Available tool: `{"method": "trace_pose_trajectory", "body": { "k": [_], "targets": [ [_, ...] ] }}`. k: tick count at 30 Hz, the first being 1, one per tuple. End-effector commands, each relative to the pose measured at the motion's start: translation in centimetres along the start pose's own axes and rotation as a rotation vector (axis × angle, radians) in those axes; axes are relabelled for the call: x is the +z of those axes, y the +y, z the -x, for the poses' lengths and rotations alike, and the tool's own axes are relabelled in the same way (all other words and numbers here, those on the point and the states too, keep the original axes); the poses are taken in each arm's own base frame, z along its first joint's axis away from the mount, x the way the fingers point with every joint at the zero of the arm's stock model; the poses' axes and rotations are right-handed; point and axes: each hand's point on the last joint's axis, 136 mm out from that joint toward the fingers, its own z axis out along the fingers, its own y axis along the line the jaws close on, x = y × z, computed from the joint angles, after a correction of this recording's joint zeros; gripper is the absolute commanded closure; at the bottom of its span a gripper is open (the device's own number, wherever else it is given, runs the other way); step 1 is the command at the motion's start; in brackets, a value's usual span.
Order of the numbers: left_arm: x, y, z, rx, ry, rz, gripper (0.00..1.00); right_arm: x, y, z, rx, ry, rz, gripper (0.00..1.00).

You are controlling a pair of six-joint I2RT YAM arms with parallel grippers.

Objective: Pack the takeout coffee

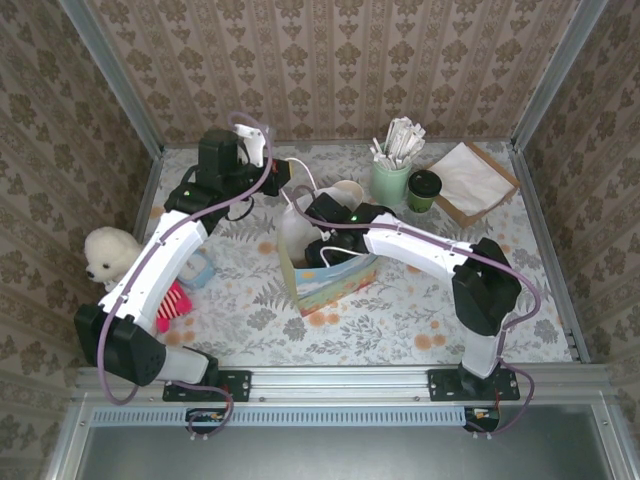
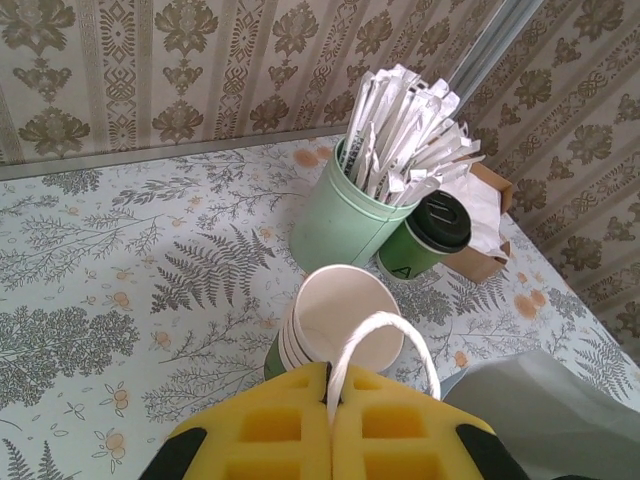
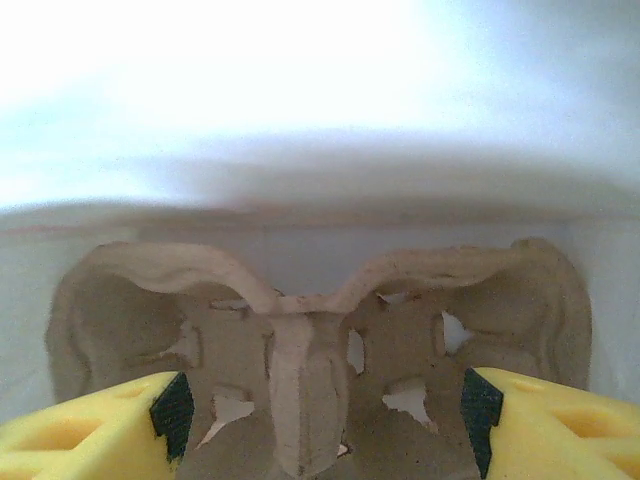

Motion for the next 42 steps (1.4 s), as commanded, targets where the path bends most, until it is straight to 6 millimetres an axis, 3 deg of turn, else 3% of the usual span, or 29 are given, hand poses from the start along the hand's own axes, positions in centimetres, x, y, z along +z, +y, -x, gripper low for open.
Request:
{"method": "trace_pose_trajectory", "body": {
  "k": [1, 6, 15, 22, 29, 34, 37, 42],
  "targets": [
    [-0.3, -0.8, 1.6, 0.049, -0.039, -0.031, 1.00, -0.6, 1.0, -0.2, -0.076, -0.004, 0.058, 0.30],
    [-0.4, -1.1, 1.6, 0.063, -0.035, -0.036, 1.00, 1.1, 1.2, -2.2, -0.188, 0.115, 0.085, 0.64],
    [-0.1, -0.5, 1.7, 0.072, -0.003, 0.002, 1.00, 1.9, 1.4, -3.0, -0.471, 0.201, 0.115, 0.99],
    [0.7, -1.7, 2.0, 0.098, 0.012, -0.072, 1.00, 1.0, 1.7, -4.3, -0.681, 0.328, 0.182, 1.00],
    [1.6, -3.4, 1.4, 0.137, 0.049, -0.161, 1.00, -0.5, 2.2, -4.6, -0.768, 0.421, 0.238, 1.00],
    [1.6, -3.2, 1.4, 0.142, 0.044, -0.156, 1.00, 2.0, 0.7, -4.9, -0.787, 0.443, 0.206, 1.00],
    [1.4, -3.3, 1.4, 0.146, 0.040, -0.156, 1.00, 4.7, -0.6, -4.7, -0.806, 0.406, 0.135, 1.00],
    [1.4, -3.4, 1.2, 0.144, 0.044, -0.162, 1.00, 6.2, -0.2, -4.6, -0.810, 0.352, 0.151, 1.00]
  ]
}}
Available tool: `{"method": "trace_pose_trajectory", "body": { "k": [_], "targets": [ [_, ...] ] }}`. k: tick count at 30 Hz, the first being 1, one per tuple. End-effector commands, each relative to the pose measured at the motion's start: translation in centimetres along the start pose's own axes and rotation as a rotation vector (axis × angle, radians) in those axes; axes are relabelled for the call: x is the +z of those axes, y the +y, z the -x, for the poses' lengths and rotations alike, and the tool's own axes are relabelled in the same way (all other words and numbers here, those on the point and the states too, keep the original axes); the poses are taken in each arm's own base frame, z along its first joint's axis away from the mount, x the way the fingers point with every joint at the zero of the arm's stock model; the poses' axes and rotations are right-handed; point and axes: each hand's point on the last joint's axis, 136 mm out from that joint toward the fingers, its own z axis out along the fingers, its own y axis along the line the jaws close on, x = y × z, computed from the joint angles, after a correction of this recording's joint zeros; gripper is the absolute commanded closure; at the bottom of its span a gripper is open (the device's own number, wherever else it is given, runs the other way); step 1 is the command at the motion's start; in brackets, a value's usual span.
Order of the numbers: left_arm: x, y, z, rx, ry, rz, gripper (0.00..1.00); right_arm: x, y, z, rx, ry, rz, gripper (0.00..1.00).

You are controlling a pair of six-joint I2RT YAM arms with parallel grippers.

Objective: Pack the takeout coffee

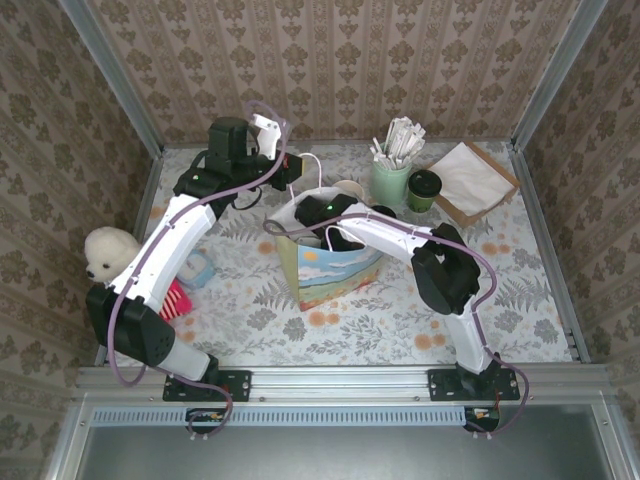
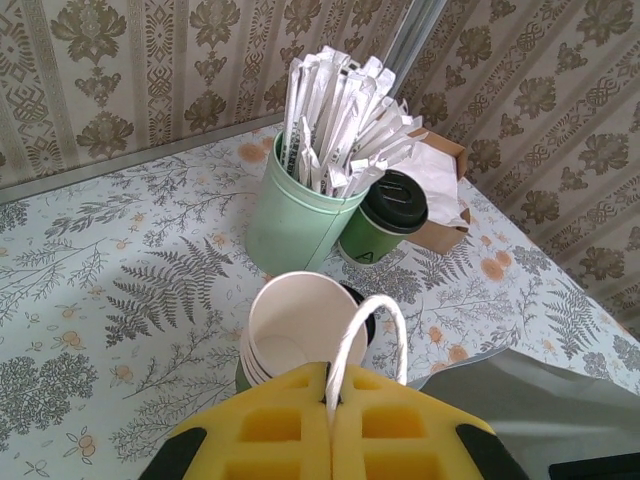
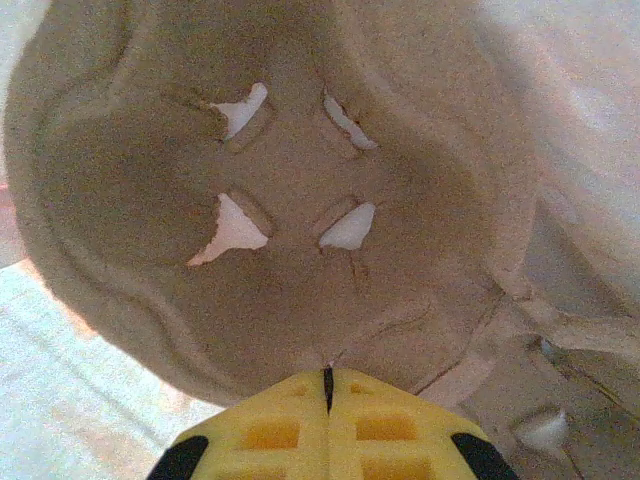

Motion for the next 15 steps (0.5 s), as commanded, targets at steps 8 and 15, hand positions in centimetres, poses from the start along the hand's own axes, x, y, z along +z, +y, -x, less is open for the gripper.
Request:
{"method": "trace_pose_trajectory", "body": {
  "k": [8, 15],
  "targets": [
    [-0.7, -1.2, 1.1, 0.048, -0.031, -0.032, 1.00, -1.7, -0.3, 0.6, -0.057, -0.061, -0.038, 0.96],
    [-1.2, -1.5, 1.3, 0.084, -0.029, -0.040, 1.00, -5.2, 1.4, 1.8, -0.101, -0.219, -0.012, 0.99]
  ]
}}
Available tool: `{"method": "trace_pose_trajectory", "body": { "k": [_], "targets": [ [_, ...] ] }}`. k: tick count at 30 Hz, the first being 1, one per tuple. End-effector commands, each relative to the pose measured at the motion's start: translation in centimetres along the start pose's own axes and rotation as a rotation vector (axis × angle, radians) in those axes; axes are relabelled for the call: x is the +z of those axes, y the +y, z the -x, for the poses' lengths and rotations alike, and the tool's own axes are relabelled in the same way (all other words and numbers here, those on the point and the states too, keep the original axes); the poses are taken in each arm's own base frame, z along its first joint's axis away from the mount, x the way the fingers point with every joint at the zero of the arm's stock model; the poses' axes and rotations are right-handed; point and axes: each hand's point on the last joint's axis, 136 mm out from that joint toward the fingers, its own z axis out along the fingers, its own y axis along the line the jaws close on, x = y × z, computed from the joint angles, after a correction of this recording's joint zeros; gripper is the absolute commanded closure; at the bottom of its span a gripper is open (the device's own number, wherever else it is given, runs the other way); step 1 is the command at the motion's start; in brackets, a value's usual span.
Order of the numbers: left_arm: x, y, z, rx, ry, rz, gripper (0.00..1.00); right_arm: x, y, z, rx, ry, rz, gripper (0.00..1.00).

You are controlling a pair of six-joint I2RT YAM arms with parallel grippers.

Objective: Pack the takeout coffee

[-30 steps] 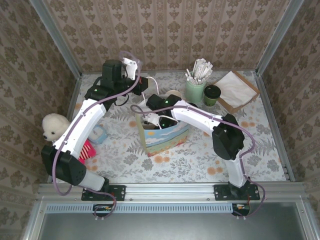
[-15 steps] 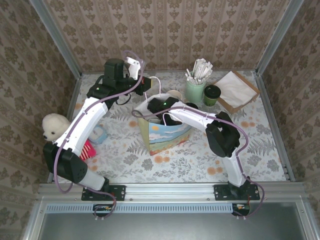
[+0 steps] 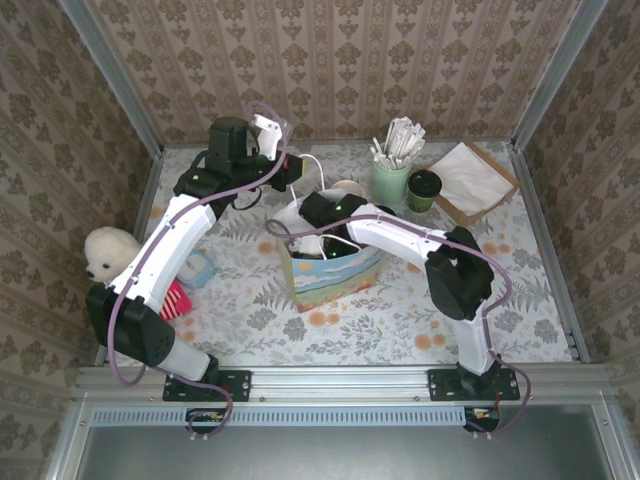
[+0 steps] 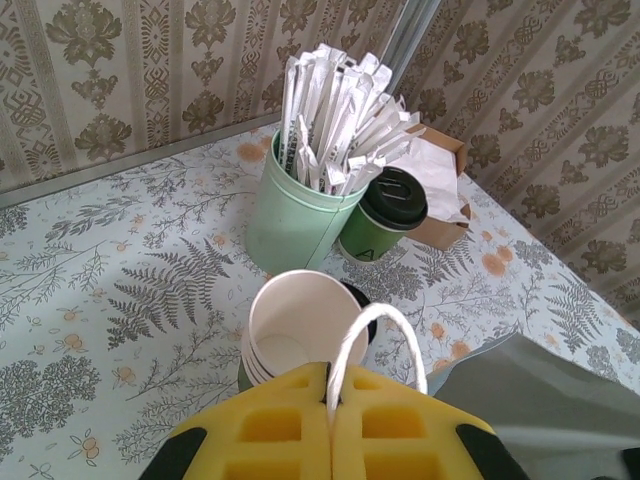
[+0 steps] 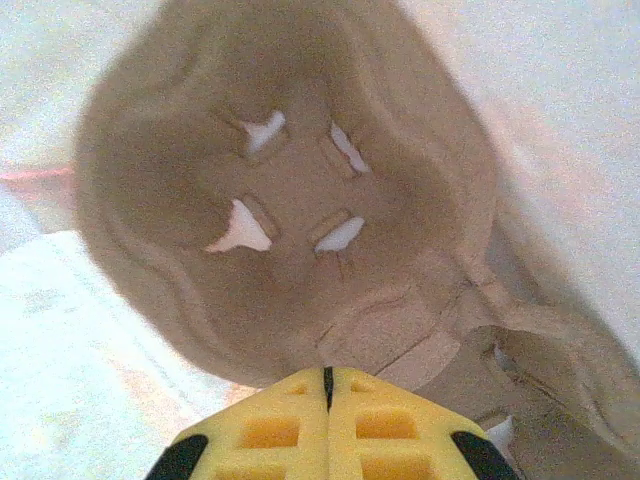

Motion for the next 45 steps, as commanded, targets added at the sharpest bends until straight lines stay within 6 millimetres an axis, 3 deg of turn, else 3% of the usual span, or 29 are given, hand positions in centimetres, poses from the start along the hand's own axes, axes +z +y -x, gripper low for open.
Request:
{"method": "trace_pose_trajectory", "body": {
  "k": [1, 8, 10, 14, 15, 16, 19, 21, 23, 26, 29, 30, 33, 36, 39, 45],
  "targets": [
    [-1.1, -1.6, 1.6, 0.069, -0.033, -0.043, 1.00, -2.1, 0.6, 1.2, -0.039, -0.099, 0.012, 0.99],
    [-0.1, -2.2, 1.7, 0.112, -0.023, -0.107, 1.00, 0.4, 0.5, -1.1, 0.004, -0.023, 0.089, 1.00],
    [0.5, -2.0, 1.9, 0.115, -0.024, -0.114, 1.00, 0.6, 1.5, 0.4, 0.024, -0.048, 0.115, 1.00],
    [2.2, -1.6, 2.5, 0.115, -0.025, -0.144, 1.00, 0.6, 2.8, 5.1, 0.087, -0.188, 0.090, 1.00],
    [2.9, -3.7, 2.2, 0.132, -0.012, -0.216, 1.00, 0.2, 2.7, 6.1, 0.120, -0.223, 0.078, 1.00],
    [3.2, -4.1, 2.1, 0.136, -0.007, -0.239, 0.99, -0.1, 2.8, 6.7, 0.151, -0.244, 0.078, 1.00],
    [3.4, -4.1, 1.7, 0.137, 0.022, -0.242, 0.82, -1.4, 2.6, 7.2, 0.202, -0.281, 0.066, 0.96],
    [2.7, -3.4, 1.5, 0.131, 0.036, -0.188, 0.74, -2.2, 2.4, 6.4, 0.193, -0.264, 0.034, 0.95],
    [1.3, -2.7, 1.6, 0.118, 0.034, -0.122, 0.56, -2.5, 2.0, 5.4, 0.178, -0.235, 0.003, 0.94],
    [-1.7, -2.3, 1.6, 0.103, 0.022, -0.029, 0.32, -2.6, 1.3, 4.3, 0.171, -0.205, -0.038, 0.93],
    [-4.7, -1.1, 0.9, 0.072, 0.005, 0.123, 0.07, -2.9, 1.1, 4.5, 0.172, -0.217, -0.045, 0.91],
    [-6.1, 0.4, 0.6, 0.047, -0.005, 0.196, 0.01, -2.9, 1.2, 4.8, 0.168, -0.226, -0.038, 0.91],
    [-9.2, 3.2, -1.4, -0.011, 0.011, 0.408, 0.00, -3.1, 1.3, 5.0, 0.145, -0.235, -0.030, 0.90],
    [-11.7, 4.8, -4.1, -0.078, 0.057, 0.547, 0.00, -3.1, 1.0, 4.9, 0.152, -0.228, -0.031, 0.90],
    [-12.0, 4.2, -5.7, -0.104, 0.090, 0.511, 0.00, -2.8, 0.9, 4.7, 0.153, -0.220, -0.027, 0.90],
    [-10.6, 2.0, -5.6, -0.117, 0.111, 0.355, 0.00, -2.8, 0.7, 4.9, 0.160, -0.215, -0.025, 0.90]
  ]
}}
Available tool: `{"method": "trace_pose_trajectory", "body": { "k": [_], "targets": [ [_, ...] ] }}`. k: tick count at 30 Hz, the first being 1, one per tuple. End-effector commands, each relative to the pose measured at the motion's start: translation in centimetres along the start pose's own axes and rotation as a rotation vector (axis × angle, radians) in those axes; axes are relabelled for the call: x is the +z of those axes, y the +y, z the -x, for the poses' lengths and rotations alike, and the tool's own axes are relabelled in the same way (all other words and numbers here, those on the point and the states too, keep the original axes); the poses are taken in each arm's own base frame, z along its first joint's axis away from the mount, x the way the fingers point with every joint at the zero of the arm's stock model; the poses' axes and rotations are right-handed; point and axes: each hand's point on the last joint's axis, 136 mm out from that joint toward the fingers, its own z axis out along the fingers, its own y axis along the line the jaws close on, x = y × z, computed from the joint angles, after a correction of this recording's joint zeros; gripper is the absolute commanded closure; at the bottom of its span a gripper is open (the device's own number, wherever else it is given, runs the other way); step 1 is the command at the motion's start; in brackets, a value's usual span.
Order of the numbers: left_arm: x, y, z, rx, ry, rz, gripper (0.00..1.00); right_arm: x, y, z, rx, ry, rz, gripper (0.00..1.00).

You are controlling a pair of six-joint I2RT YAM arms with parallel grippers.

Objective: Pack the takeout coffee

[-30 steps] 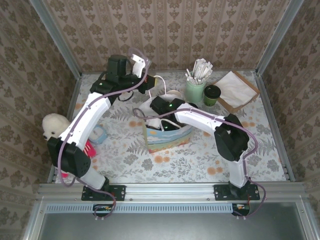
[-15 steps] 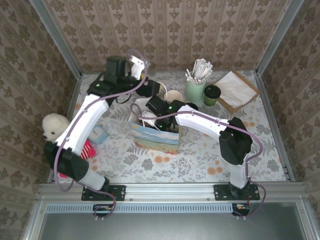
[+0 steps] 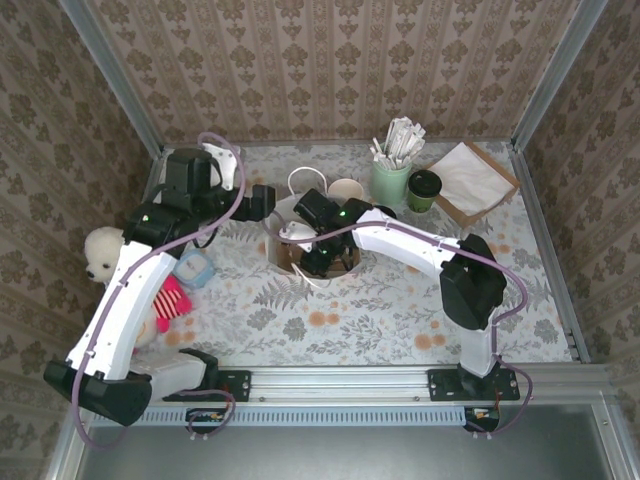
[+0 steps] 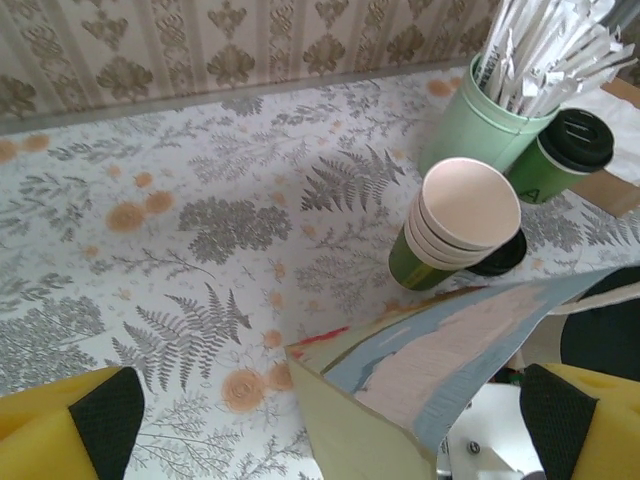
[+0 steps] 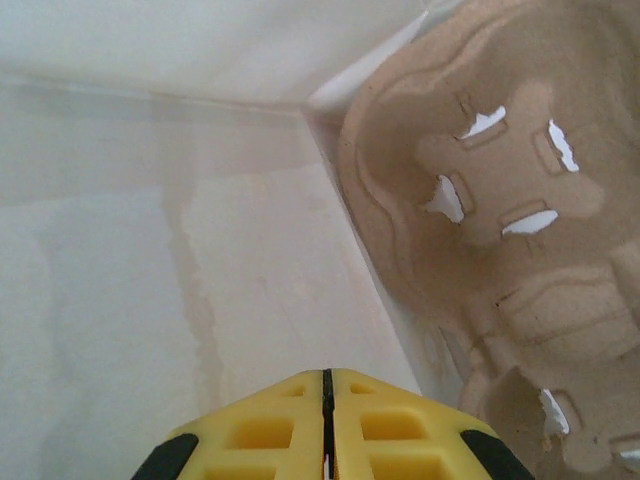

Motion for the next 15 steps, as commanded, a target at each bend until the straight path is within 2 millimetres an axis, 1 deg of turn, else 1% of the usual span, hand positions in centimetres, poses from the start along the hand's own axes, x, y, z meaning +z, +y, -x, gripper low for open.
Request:
{"method": "trace_pose_trajectory", "body": {
  "k": [1, 4, 7, 9, 11, 13, 15],
  "targets": [
    [-0.1, -0.7, -1.1, -0.036, 0.063, -0.050, 0.00, -0.8, -0.2, 0.6, 0.000, -0.007, -0.005, 0.90],
    [-1.1, -0.1, -2.1, -0.091, 0.067, -0.039, 0.00, -0.6, -0.6, 0.8, 0.039, -0.010, 0.000, 0.90],
    [-3.1, 0.4, -3.0, -0.144, 0.008, -0.028, 0.00, -0.2, -0.6, 0.7, 0.052, -0.006, 0.010, 0.90],
    [-4.9, -0.5, -3.2, -0.135, -0.065, -0.078, 0.00, -0.1, -0.6, 0.6, 0.060, -0.002, 0.014, 0.90],
    [-6.1, -1.0, -3.8, -0.134, -0.098, -0.111, 0.00, -0.1, -0.5, 0.6, 0.064, -0.001, 0.017, 0.90],
    [-6.2, -1.8, -4.9, -0.136, -0.075, -0.157, 0.01, -0.2, -0.5, 0.7, 0.067, -0.004, 0.018, 0.90],
    [-5.4, -2.9, -6.1, -0.141, -0.027, -0.231, 0.05, -0.2, -0.6, 0.8, 0.076, -0.003, 0.021, 0.90]
  ]
}}
